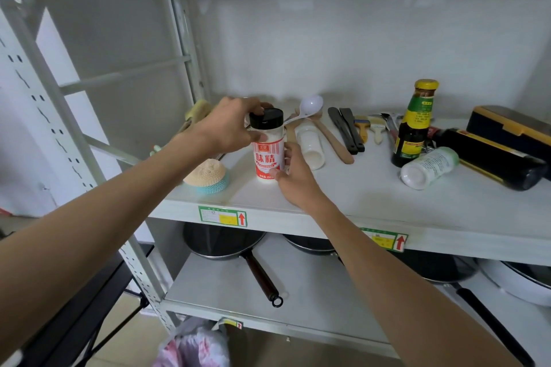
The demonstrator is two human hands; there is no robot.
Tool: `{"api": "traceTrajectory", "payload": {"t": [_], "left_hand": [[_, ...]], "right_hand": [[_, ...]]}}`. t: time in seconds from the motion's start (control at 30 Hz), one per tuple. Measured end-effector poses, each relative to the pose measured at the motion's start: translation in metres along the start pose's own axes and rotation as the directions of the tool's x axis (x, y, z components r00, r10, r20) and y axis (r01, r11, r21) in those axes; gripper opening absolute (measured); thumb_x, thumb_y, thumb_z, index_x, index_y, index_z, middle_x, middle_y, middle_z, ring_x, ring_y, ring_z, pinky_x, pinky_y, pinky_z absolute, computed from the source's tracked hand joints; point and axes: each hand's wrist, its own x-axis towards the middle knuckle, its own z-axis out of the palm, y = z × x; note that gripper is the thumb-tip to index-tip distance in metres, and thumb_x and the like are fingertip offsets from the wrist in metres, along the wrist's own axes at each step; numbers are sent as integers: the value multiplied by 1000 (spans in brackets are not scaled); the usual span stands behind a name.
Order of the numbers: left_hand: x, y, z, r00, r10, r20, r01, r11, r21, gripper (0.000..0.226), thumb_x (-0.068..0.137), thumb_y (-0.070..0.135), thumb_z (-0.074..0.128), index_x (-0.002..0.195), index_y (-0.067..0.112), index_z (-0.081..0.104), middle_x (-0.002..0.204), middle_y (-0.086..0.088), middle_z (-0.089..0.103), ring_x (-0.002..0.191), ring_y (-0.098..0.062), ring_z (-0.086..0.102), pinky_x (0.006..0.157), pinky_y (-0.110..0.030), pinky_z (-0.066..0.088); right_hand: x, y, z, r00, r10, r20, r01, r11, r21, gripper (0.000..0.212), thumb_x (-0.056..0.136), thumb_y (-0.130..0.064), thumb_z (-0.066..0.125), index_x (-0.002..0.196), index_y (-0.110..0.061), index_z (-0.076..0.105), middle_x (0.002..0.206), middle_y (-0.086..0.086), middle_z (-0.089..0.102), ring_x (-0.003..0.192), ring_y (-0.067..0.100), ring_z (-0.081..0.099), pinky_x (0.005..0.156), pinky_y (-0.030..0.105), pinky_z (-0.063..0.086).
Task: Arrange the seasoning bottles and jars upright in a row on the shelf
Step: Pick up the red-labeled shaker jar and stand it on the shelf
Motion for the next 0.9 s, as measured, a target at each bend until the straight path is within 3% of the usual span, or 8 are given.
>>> {"api": "traceTrajectory", "payload": {"t": [0.2,0.3,0.63,0.83,0.9], "left_hand": [[-3,7,7,995,-15,-96,19,999,34,51,78,27,78,124,13,61,118,-11,68,108,-33,59,79,-29,42],[-5,11,9,992,-17,-124,23,999,49,51,79,27,77,125,13,60,116,-12,68,105,-33,59,74,-27,35],[-5,13,9,993,-34,-114,40,998,51,49,80,24,77,124,11,59,114,-13,67,104,-33,58,71,-27,34],[-5,13,10,993,-30,-113,40,996,80,49,80,27,76,123,11,58,112,-14,67,101,-33,58,70,-29,35],[-5,13,9,994,-29,-106,41,993,107,49,81,28,76,123,12,57,109,-15,67,98,-34,58,69,-31,36]], "right_hand": [[1,-1,1,1000,1,-2,-1,1000,-25,54,88,-17,71,133,-17,41,120,-7,52,109,8,53,95,25,44],[6,5,6,998,-35,-46,28,989,-143,54,88,-20,71,132,-18,40,130,3,42,123,21,49,108,39,43],[10,9,7,998,-20,-59,8,981,-192,56,90,-21,69,136,-19,37,134,6,39,130,25,46,112,44,39],[3,7,8,995,-9,-96,-8,983,-182,65,86,-22,73,139,-20,35,137,6,37,132,24,43,111,43,41],[-4,4,6,993,3,-118,-17,993,-118,60,83,-19,75,131,-21,39,135,5,40,126,20,46,106,38,46]]}}
